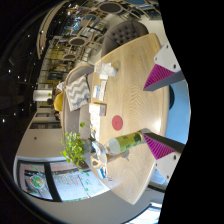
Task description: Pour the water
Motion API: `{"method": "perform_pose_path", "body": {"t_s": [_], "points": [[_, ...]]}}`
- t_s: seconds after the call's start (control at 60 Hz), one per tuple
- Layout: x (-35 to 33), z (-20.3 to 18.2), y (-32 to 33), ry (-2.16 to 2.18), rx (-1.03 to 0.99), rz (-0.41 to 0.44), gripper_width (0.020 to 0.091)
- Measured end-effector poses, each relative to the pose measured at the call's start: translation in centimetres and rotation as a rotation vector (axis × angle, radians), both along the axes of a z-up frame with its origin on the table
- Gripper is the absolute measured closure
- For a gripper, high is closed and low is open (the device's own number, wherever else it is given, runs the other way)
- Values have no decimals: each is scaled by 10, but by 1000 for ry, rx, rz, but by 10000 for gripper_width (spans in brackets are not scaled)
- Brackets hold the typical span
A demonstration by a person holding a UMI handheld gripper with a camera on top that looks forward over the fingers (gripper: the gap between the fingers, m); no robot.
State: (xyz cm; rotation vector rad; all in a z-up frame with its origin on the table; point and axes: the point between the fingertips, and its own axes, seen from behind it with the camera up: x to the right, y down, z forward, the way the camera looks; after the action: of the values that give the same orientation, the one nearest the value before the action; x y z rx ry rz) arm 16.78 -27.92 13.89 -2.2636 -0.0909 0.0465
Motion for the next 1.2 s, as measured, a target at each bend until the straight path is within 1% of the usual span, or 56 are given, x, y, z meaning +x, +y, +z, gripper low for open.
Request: {"method": "perform_pose_path", "body": {"t_s": [0.133,0.233,0.383,0.483,0.55,0.583,0.617,0.667,0.717,0.85,0.95,0.967,0.983,1.083,1.2], "points": [[-75,-9,13,30,41,39,247],[-115,-17,36,40,85,44,246],[-141,-38,82,37,115,-6,247],[-140,-48,113,23,151,-52,245],[-136,-57,130,11,161,-79,260],[-135,-60,136,13,166,-89,282],[-135,-64,140,16,164,-92,322],[-134,-67,148,17,174,-95,426],[-133,-69,154,5,188,-98,557],[-138,-66,162,-15,214,-72,607],[-139,-66,162,-37,197,-71,682],[-139,-63,162,-45,197,-71,683],[-138,-61,162,-58,196,-69,704],[-129,-37,168,-153,211,-64,702],[-105,-1,186,-327,220,-67,703]]}}
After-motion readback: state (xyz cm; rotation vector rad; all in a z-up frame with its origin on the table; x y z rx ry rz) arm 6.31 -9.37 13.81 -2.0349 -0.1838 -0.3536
